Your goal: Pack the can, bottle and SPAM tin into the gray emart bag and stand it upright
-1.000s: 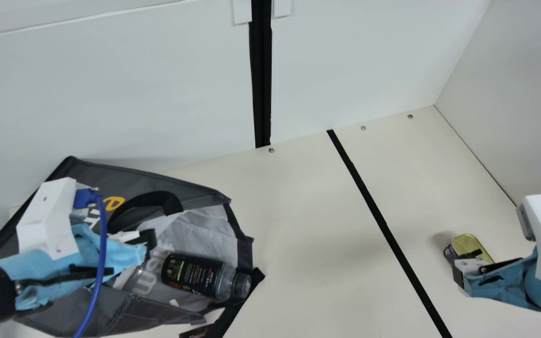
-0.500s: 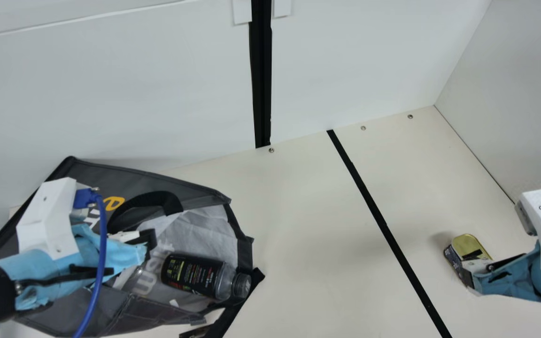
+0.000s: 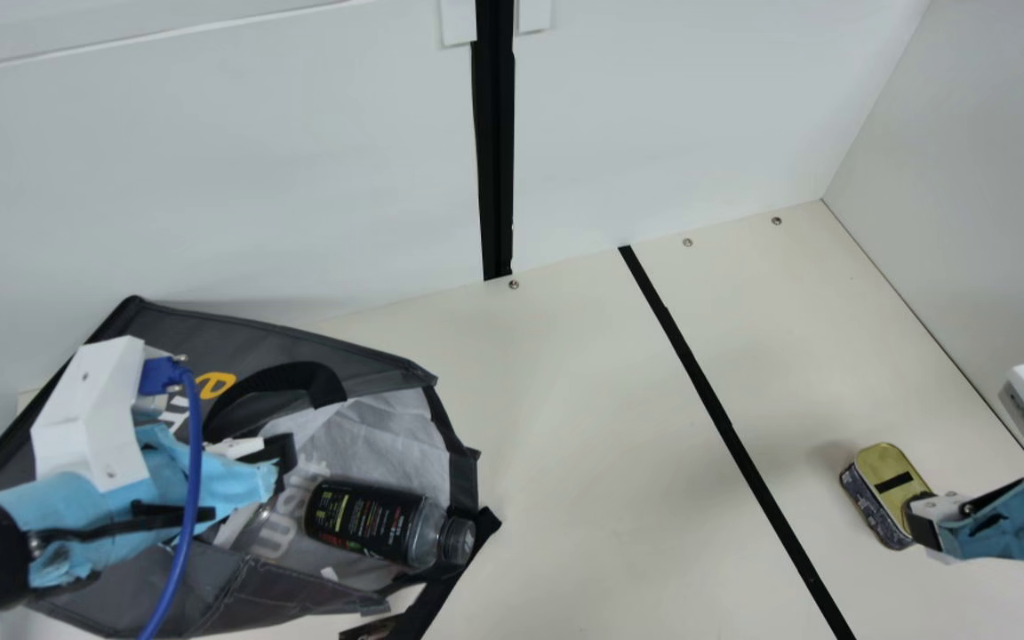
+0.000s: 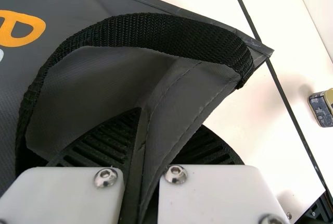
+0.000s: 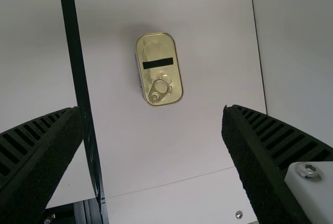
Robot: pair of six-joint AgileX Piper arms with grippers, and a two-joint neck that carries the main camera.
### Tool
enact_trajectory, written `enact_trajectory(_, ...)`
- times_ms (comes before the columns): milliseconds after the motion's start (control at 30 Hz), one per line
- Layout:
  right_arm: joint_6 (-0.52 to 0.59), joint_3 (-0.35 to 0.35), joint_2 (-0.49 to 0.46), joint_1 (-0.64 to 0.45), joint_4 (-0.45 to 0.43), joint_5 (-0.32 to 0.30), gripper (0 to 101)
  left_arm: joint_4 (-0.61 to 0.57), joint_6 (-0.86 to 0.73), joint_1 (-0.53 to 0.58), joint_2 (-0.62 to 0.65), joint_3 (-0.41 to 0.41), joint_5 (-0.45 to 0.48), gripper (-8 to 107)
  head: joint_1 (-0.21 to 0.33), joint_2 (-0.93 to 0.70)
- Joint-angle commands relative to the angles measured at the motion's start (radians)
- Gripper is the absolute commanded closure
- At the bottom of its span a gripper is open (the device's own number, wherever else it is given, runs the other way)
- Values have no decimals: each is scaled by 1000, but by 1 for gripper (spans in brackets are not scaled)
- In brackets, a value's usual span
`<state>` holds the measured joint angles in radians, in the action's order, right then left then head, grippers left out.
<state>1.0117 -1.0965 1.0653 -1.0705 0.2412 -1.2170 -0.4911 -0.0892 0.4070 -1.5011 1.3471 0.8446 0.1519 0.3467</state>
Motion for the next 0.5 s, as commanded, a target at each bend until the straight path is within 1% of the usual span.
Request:
enact_trajectory(0,59,0,14,-23,14,-3,6,0,0,0,0,0,0,107,23,2)
enact_trajectory(200,148,1,58,-70,46,-3,6,0,0,0,0,0,0,107,23,2)
enact_trajectory(467,219,2,108,-104,66,-3,6,0,0,0,0,0,0,107,23,2)
